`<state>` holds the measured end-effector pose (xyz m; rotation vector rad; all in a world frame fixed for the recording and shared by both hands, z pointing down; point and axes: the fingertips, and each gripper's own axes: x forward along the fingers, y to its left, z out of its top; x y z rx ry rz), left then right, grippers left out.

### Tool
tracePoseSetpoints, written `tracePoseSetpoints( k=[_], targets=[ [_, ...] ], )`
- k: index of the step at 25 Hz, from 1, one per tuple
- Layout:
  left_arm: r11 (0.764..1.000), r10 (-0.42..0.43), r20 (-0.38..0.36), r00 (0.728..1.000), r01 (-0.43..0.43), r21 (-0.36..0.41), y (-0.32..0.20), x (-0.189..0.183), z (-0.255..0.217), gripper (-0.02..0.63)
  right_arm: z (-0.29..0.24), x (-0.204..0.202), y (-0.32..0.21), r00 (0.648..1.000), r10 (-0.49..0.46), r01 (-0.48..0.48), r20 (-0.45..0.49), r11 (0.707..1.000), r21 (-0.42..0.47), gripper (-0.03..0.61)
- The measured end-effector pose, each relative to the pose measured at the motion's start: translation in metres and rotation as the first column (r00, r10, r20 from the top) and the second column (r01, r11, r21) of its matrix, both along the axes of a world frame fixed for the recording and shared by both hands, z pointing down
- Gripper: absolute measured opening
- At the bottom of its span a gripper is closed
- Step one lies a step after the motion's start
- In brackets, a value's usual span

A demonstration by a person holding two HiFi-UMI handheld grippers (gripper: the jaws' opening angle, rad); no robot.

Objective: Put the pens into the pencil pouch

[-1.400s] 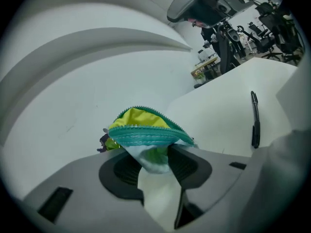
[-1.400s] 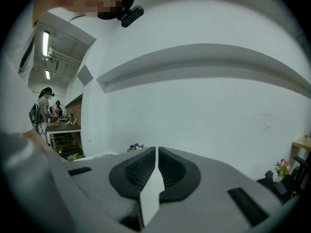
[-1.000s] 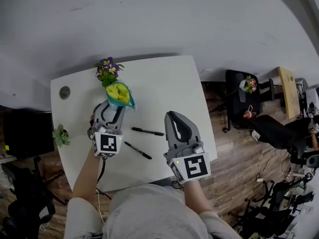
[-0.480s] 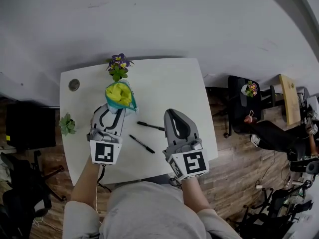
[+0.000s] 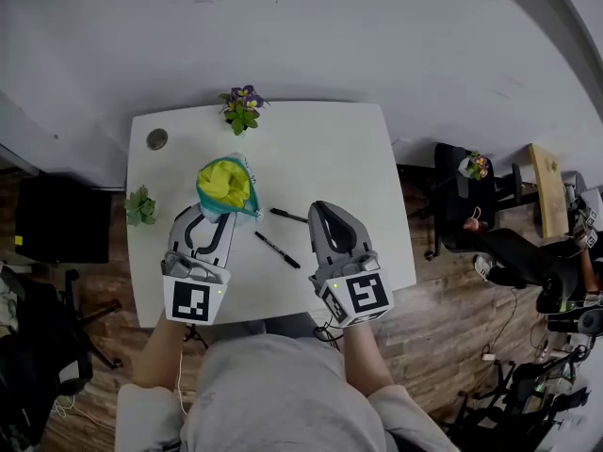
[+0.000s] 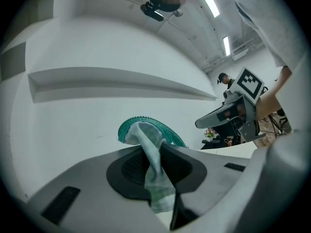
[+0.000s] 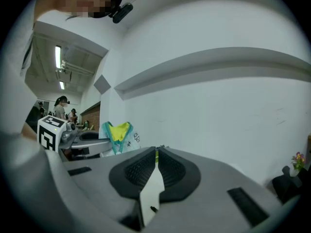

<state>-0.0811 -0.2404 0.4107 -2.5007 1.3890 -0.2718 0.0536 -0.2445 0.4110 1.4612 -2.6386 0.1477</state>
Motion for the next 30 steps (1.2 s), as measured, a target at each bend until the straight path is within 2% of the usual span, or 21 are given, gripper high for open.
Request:
tracePoseSetpoints(
  k=[3,5,9,13,21,24,30],
  targets=[
    [1.0,0.0,-0.006,1.0,0.0,0.003,0.015,-0.004,-0.003,0.086,0.026,-0.006,0.005,0.998,-0.038,0.033,-0.054,0.995,-0.097,0.037],
    [1.0,-0.002,-0.003,1.0,0.002,0.006,0.023,-0.006,-0.005,0.086,0.052,-0.013,0.011,0.992,-0.088,0.069,-0.088,0.978,-0.196,0.037],
    [1.0,-0.008,0.002,1.0,0.008,0.001,0.039,-0.012,-0.005,0.086,0.104,-0.029,0.027,0.963,-0.206,0.129,-0.173,0.917,-0.377,0.037],
    [1.0,-0.018,-0.003,1.0,0.018,-0.009,0.049,-0.02,-0.004,0.086,0.142,-0.043,0.04,0.928,-0.299,0.157,-0.222,0.856,-0.493,0.038],
    [0.998,-0.057,-0.013,0.998,0.057,-0.028,0.064,-0.037,0.002,0.086,0.19,-0.072,0.042,0.798,-0.491,0.195,-0.35,0.759,-0.621,0.038],
    [0.996,-0.076,-0.011,0.997,0.076,-0.039,0.068,-0.044,0.005,0.086,0.21,-0.079,0.038,0.741,-0.55,0.188,-0.384,0.72,-0.668,0.069],
    [0.992,-0.12,-0.014,0.993,0.119,-0.048,0.074,-0.057,0.007,0.086,0.23,-0.092,0.032,0.667,-0.62,0.183,-0.413,0.674,-0.716,0.083]
  ],
)
